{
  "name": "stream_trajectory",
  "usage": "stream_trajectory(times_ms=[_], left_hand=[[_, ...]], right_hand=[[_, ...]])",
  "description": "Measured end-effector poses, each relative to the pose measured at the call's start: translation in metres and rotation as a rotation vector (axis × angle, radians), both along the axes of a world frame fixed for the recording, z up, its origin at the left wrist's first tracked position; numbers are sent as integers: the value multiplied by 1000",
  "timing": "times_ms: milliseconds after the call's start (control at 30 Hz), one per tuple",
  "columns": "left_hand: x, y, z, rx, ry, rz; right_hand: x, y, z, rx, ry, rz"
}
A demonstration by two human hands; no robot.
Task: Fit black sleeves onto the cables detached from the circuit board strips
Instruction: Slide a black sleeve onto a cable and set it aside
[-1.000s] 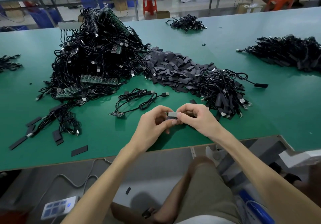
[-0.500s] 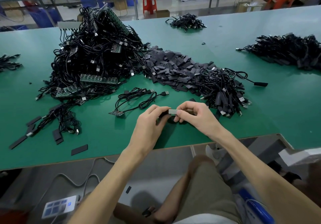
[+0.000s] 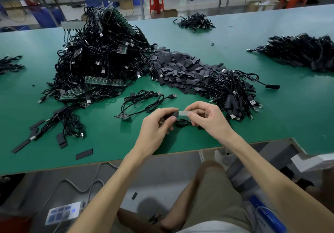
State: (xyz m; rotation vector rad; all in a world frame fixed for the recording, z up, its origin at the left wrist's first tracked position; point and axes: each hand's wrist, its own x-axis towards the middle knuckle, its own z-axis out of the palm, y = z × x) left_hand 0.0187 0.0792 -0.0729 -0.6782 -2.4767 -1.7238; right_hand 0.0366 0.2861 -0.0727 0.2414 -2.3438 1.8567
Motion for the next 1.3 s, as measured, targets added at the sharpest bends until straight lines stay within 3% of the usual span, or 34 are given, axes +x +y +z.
stream_trajectory(times_ms=[233, 433, 1000, 1300], left_hand=[[1, 1, 1, -111, 29, -30], [0, 1, 3, 20, -65, 53], [1, -2, 3, 82, 29, 71], [-2, -1, 2, -86, 154, 36]], right_hand=[[1, 0, 0, 21, 9, -10], [1, 1, 1, 12, -10, -25], [3, -1, 3, 4, -26, 39], [3, 2, 2, 33, -16, 61]])
